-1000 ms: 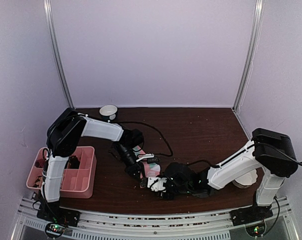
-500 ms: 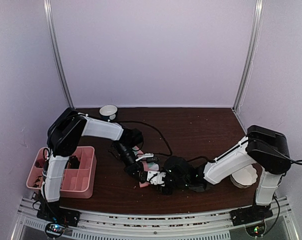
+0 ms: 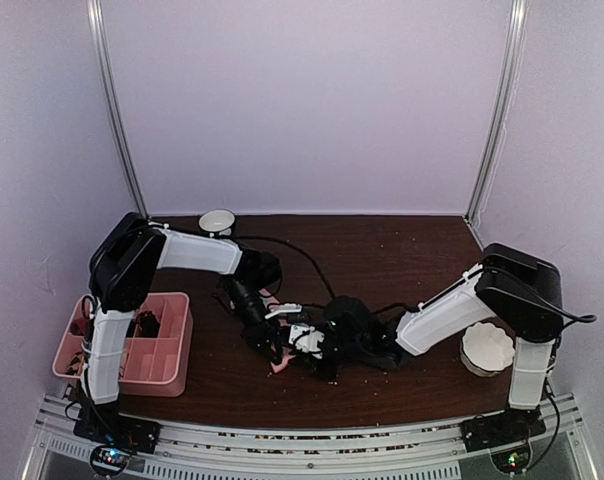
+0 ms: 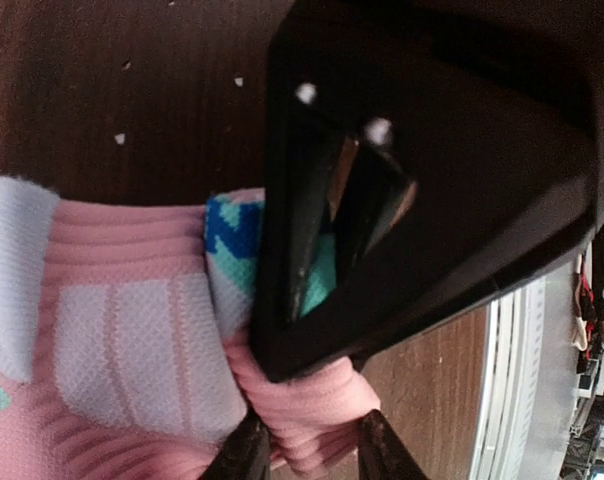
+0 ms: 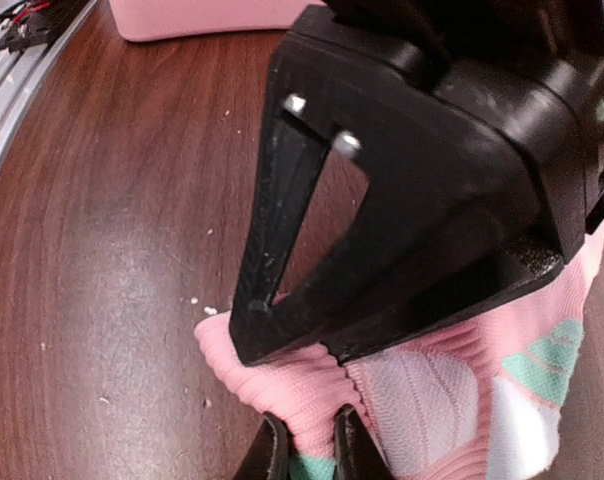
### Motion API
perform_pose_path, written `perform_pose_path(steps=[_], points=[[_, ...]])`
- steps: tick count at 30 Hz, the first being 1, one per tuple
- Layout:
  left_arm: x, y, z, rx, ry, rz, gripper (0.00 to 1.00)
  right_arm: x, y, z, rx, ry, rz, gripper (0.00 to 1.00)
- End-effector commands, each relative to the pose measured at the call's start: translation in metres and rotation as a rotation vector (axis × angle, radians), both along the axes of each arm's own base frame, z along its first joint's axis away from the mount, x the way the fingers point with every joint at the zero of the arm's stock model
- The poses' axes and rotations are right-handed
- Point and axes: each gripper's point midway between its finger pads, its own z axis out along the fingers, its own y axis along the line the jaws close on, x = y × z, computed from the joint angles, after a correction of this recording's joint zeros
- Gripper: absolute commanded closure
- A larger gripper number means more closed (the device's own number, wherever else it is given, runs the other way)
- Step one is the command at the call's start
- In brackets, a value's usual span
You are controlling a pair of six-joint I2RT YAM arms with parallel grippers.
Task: Roll the socks
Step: Roll the sock.
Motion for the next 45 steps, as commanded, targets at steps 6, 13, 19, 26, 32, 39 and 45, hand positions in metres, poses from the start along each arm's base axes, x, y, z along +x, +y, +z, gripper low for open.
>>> perform_pose_path(steps=[6, 13, 19, 26, 32, 39, 45], points=[[0.037, 0.015, 0.041, -0.061, -0.202, 0.031, 0.61, -0.076, -0.086, -0.124, -0.413, 0.547, -0.113, 1.00], [0.049, 0.027, 0.068, -0.170, -0.286, 0.098, 0.61, -0.091, -0.087, -0.121, -0.409, 0.710, -0.212, 1.00], [0.043, 0.035, 0.087, -0.279, -0.439, 0.104, 0.61, -0.112, -0.094, -0.120, -0.441, 0.833, -0.275, 1.00], [0.011, 0.043, 0.085, -0.325, -0.477, 0.003, 0.62, -0.120, -0.089, -0.126, -0.503, 0.985, -0.352, 1.00], [-0.029, 0.033, 0.059, -0.249, -0.550, -0.185, 0.67, -0.114, -0.088, -0.134, -0.480, 1.114, -0.455, 1.00], [-0.049, 0.020, 0.032, -0.189, -0.637, -0.254, 0.71, -0.104, -0.086, -0.139, -0.449, 1.140, -0.531, 1.00], [-0.028, 0.013, 0.012, -0.107, -0.762, -0.204, 0.79, -0.101, -0.080, -0.137, -0.420, 1.153, -0.545, 1.00]])
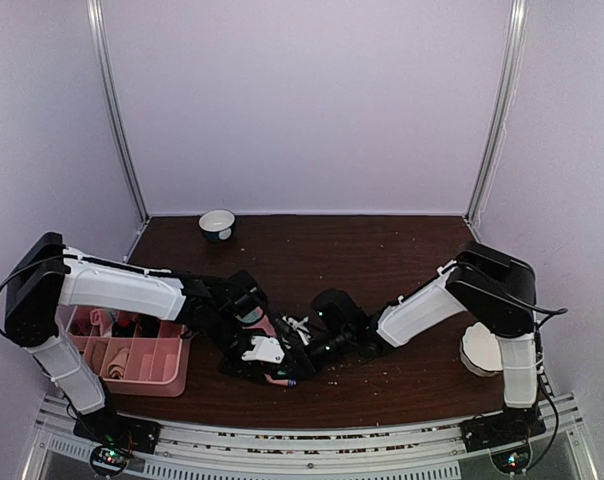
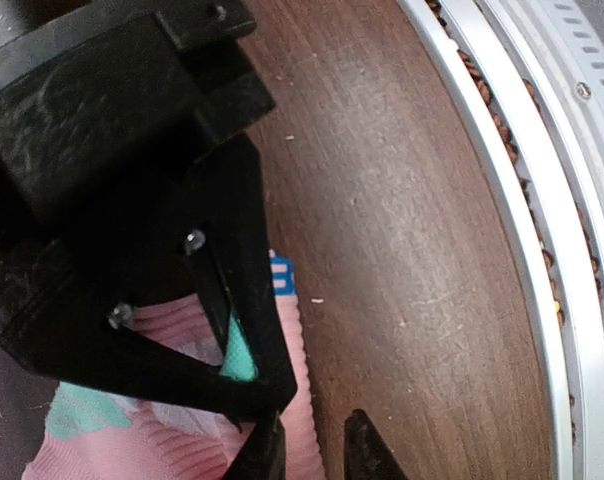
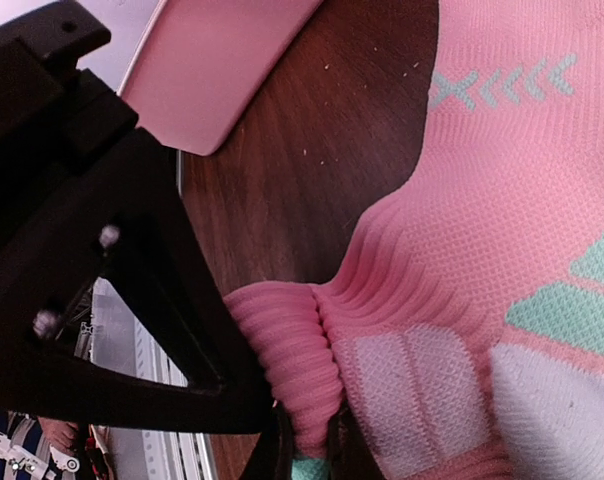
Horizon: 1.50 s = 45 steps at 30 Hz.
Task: Roll the socks
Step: Roll the sock.
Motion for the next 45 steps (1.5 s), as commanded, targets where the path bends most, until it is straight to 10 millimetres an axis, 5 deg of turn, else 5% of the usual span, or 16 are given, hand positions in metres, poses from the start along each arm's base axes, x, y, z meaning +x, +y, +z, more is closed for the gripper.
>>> perform_pose_path(steps=[1, 12, 26, 37, 45], points=[[0.030, -0.009, -0.014, 0.011, -0.142, 0.089, 0.79, -0.058, -0.110, -0.133, -0.572, 0.281, -0.074, 1.00], [0.041, -0.009, -0.022, 0.066, -0.192, 0.124, 0.72, -0.062, -0.117, -0.134, -0.533, 0.310, -0.119, 1.00], [0.028, -0.001, 0.046, -0.126, -0.050, 0.147, 0.64, -0.066, -0.133, -0.144, -0.555, 0.315, -0.168, 1.00], [0.032, -0.018, 0.002, -0.056, 0.060, 0.137, 0.69, -0.060, -0.125, -0.139, -0.521, 0.318, -0.203, 1.00], [0.033, -0.016, -0.011, -0.014, 0.079, 0.147, 0.97, -0.058, -0.119, -0.130, -0.467, 0.315, -0.221, 1.00]])
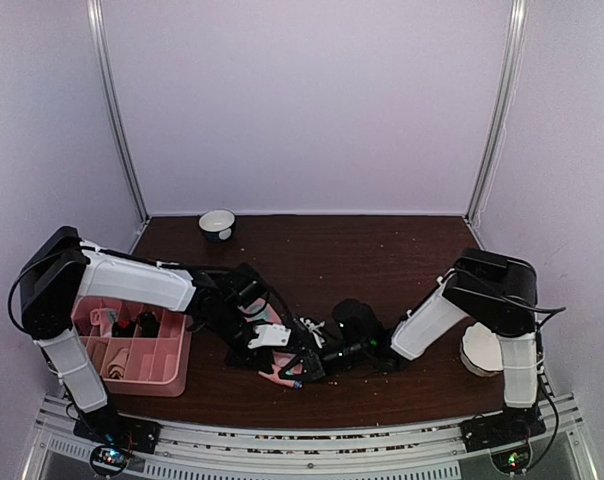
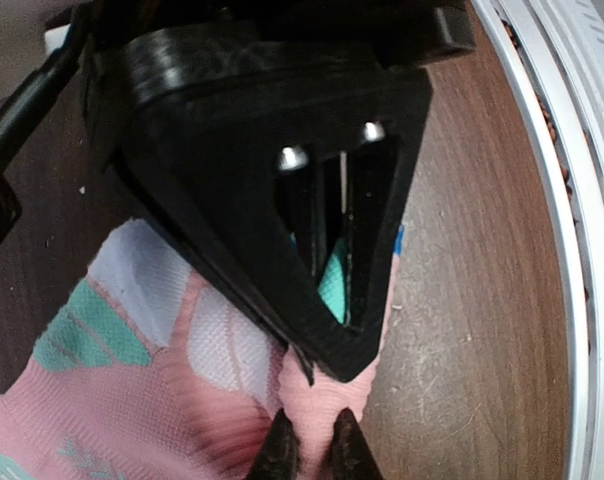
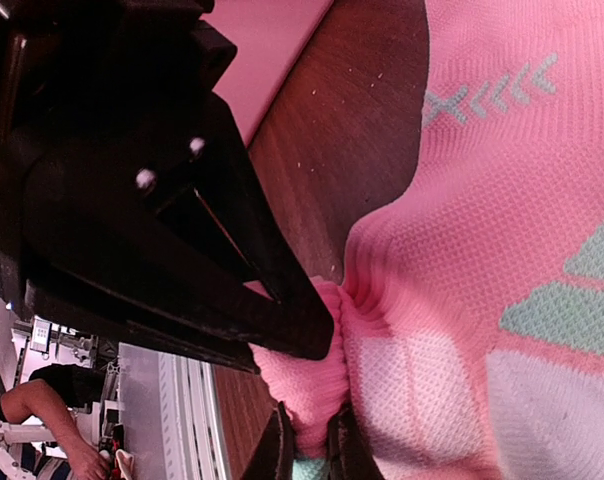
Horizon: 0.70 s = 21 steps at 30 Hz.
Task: Roll the socks
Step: Roll the sock.
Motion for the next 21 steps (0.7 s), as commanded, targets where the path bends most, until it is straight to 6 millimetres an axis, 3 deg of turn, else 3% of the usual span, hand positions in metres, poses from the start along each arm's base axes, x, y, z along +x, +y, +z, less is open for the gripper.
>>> perform_pose_path(steps=[1, 5, 10, 17, 21], points=[[0.004, -0.010, -0.002, -0.013, 0.018, 0.003, 0.99, -0.057, -0.102, -0.128, -0.527, 0.280, -0.060, 1.00], [0.000, -0.011, -0.011, 0.020, 0.083, 0.010, 1.00, -0.049, -0.095, -0.107, -0.433, 0.242, -0.109, 0.84], [-0.003, -0.006, -0.028, 0.068, 0.113, 0.006, 1.00, -0.029, -0.090, -0.060, -0.248, 0.119, -0.210, 0.75], [0.003, -0.005, -0.036, 0.113, 0.099, 0.000, 1.00, -0.016, -0.079, -0.019, -0.096, 0.043, -0.233, 0.73], [-0.004, -0.008, -0.036, 0.127, 0.179, 0.005, 1.00, -0.006, -0.082, 0.002, -0.018, -0.003, -0.271, 0.75]])
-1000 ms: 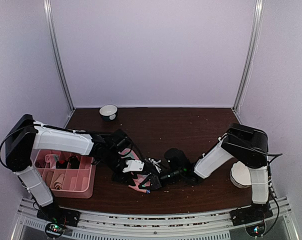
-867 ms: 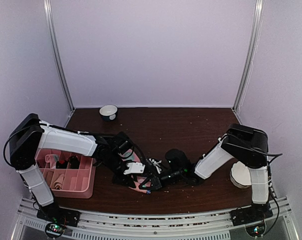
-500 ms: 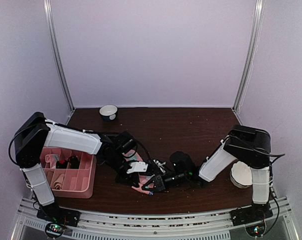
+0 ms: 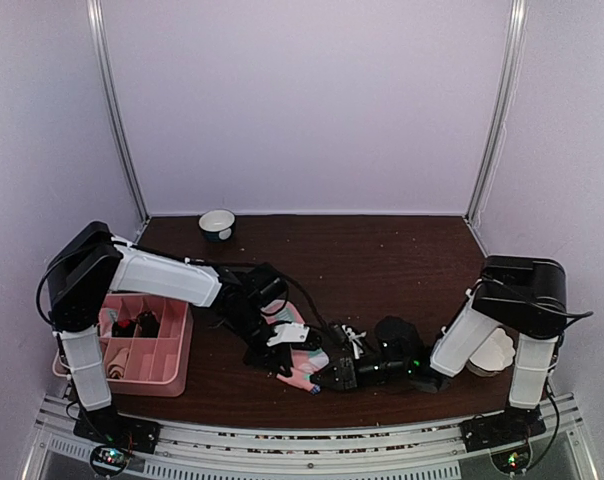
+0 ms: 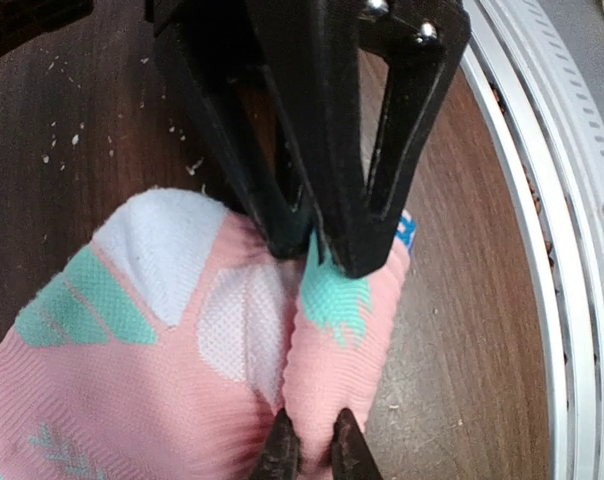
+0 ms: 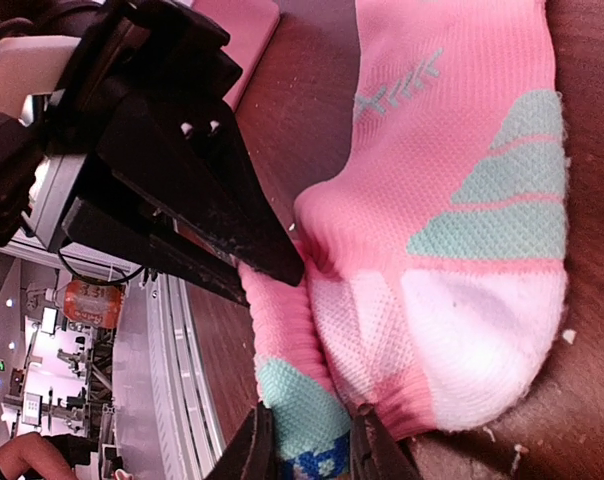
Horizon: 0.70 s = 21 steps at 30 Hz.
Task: Roll the socks
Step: Roll the sock.
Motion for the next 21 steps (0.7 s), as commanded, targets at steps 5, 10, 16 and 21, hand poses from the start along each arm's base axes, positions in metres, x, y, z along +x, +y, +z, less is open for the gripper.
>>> perform_pose_path(steps=[5, 10, 16, 21], points=[[-0.003, 0.025, -0.029, 0.186, 0.129, 0.080, 1.00, 0.019, -0.036, 0.015, 0.024, -0.129, -0.152, 0.79], [0.003, 0.025, -0.032, 0.222, 0.214, 0.131, 1.00, 0.036, -0.040, 0.037, 0.040, -0.253, -0.218, 0.79], [0.005, 0.028, -0.036, 0.278, 0.338, 0.161, 1.00, 0.038, -0.028, 0.045, 0.008, -0.312, -0.164, 0.83], [0.016, 0.031, -0.043, 0.304, 0.404, 0.219, 1.00, 0.017, -0.053, 0.031, -0.170, -0.446, -0.186, 0.00]])
